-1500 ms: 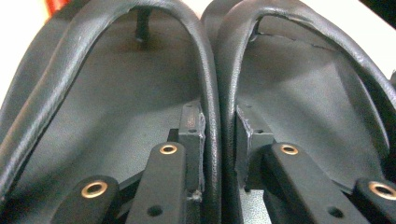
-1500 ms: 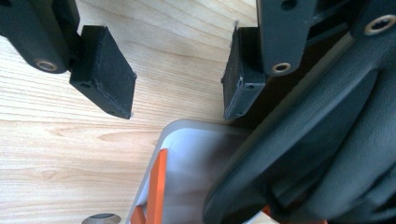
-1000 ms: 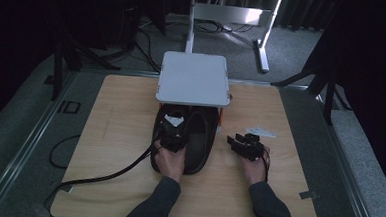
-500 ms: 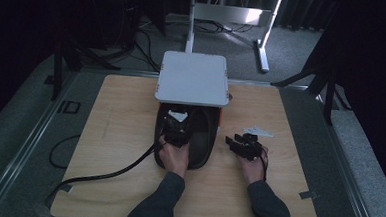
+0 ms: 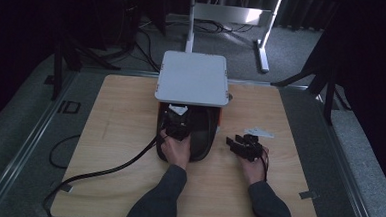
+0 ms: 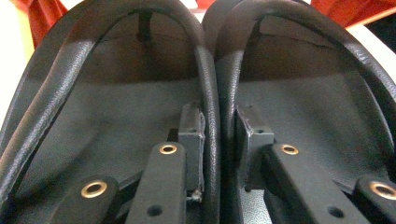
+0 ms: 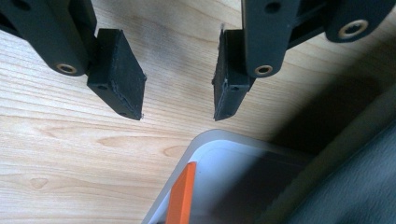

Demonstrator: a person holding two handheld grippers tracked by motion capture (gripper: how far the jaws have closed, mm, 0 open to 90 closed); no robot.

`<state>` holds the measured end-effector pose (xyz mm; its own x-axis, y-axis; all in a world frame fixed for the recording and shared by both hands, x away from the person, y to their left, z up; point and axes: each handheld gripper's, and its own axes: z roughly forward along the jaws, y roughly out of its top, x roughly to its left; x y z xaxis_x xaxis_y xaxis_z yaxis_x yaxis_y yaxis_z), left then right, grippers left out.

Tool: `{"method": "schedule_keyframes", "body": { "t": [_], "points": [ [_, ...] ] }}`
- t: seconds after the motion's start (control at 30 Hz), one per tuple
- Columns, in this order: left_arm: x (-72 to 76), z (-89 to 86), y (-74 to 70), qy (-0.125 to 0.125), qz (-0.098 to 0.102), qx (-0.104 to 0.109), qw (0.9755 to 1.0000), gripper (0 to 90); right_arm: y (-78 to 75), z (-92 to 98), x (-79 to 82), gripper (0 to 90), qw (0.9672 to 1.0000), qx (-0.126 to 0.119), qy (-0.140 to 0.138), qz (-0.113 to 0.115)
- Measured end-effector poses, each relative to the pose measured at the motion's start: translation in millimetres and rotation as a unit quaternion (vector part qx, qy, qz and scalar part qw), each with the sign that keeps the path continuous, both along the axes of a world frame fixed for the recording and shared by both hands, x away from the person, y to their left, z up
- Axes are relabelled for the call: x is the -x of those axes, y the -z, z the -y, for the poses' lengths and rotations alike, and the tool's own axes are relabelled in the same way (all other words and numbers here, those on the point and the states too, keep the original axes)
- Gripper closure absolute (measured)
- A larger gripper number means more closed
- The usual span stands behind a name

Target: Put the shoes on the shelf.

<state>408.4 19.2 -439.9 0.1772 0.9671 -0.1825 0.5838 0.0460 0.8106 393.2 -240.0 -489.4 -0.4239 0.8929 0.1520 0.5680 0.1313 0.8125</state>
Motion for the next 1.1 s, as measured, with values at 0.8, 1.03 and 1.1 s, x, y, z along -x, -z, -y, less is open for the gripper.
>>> {"method": "schedule_keyframes", "body": {
  "t": [0.8,1.03,1.1],
  "points": [
    [-21.0,9.6,-8.4,-0.014,0.024,-0.031,0.9992,74.6,4.6,-0.5,0.2,52.4,1.0000,-0.001,0.000,-0.006],
    [-24.1,11.4,-6.4,-0.019,0.028,-0.030,0.9990,74.5,5.1,-0.2,0.3,52.4,1.0000,-0.001,0.000,-0.008],
    [-25.4,11.4,-5.8,-0.018,0.029,-0.030,0.9990,74.5,5.3,-0.3,0.2,52.4,1.0000,-0.001,0.000,-0.007]
  ]
}}
